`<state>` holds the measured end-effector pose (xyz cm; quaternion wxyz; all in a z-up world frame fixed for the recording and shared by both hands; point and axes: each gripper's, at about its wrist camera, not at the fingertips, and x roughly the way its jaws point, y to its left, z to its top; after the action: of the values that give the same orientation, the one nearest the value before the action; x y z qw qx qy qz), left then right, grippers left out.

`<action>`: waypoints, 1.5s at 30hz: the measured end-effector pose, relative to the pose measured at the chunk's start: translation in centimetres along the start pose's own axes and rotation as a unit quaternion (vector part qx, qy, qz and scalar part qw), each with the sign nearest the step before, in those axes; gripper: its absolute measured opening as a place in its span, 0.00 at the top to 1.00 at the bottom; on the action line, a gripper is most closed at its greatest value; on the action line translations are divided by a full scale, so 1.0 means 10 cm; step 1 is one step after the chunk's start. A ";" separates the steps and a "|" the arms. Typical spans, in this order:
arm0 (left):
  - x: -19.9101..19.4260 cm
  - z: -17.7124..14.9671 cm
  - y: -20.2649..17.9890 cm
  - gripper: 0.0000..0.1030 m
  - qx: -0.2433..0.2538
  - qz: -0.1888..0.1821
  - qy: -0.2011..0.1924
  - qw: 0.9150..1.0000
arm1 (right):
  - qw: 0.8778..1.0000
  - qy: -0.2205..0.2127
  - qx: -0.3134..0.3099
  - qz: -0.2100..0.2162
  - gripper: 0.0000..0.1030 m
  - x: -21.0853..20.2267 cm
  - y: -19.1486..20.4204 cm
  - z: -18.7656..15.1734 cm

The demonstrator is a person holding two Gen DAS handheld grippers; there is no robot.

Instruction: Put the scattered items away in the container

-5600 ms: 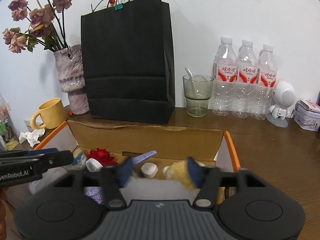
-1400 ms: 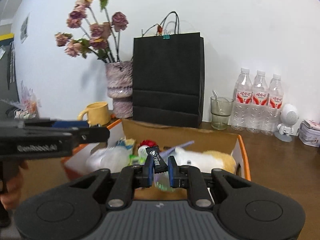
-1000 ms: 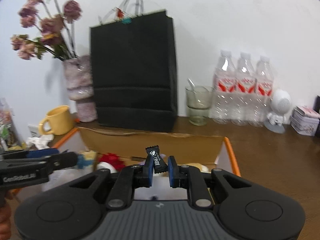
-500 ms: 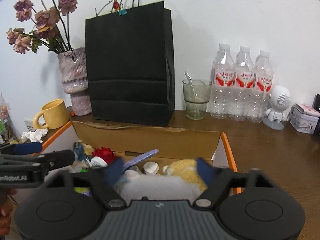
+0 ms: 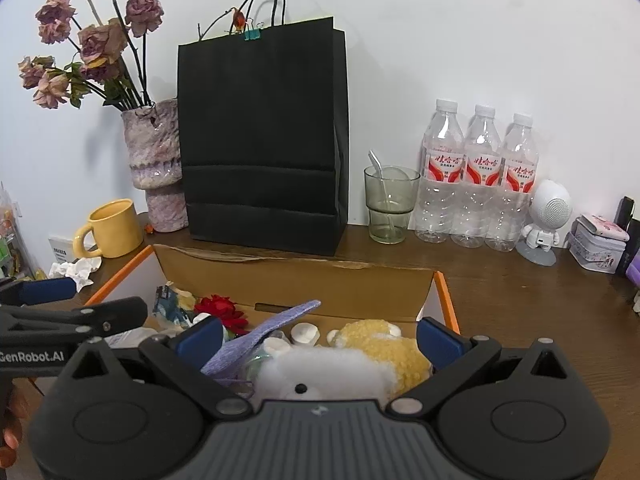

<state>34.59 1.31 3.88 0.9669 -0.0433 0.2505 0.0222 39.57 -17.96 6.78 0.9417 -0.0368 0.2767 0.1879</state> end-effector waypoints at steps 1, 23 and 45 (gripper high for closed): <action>-0.03 0.00 0.00 0.00 0.001 0.001 0.000 1.000 | 1.000 -0.001 -0.001 -0.001 0.00 -0.02 0.01 0.00; -1.22 -0.34 -0.16 0.00 0.022 0.024 -0.024 0.999 | 1.000 -0.025 -0.001 -0.003 0.00 -1.21 0.26 -0.39; -1.86 -0.74 -0.24 0.00 0.031 0.057 -0.007 0.998 | 1.000 -0.014 -0.005 0.004 0.00 -1.87 0.49 -0.78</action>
<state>14.94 -2.20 6.61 0.9666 0.0015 0.2467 0.0693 19.25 -21.00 10.34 0.9445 -0.0375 0.2624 0.1940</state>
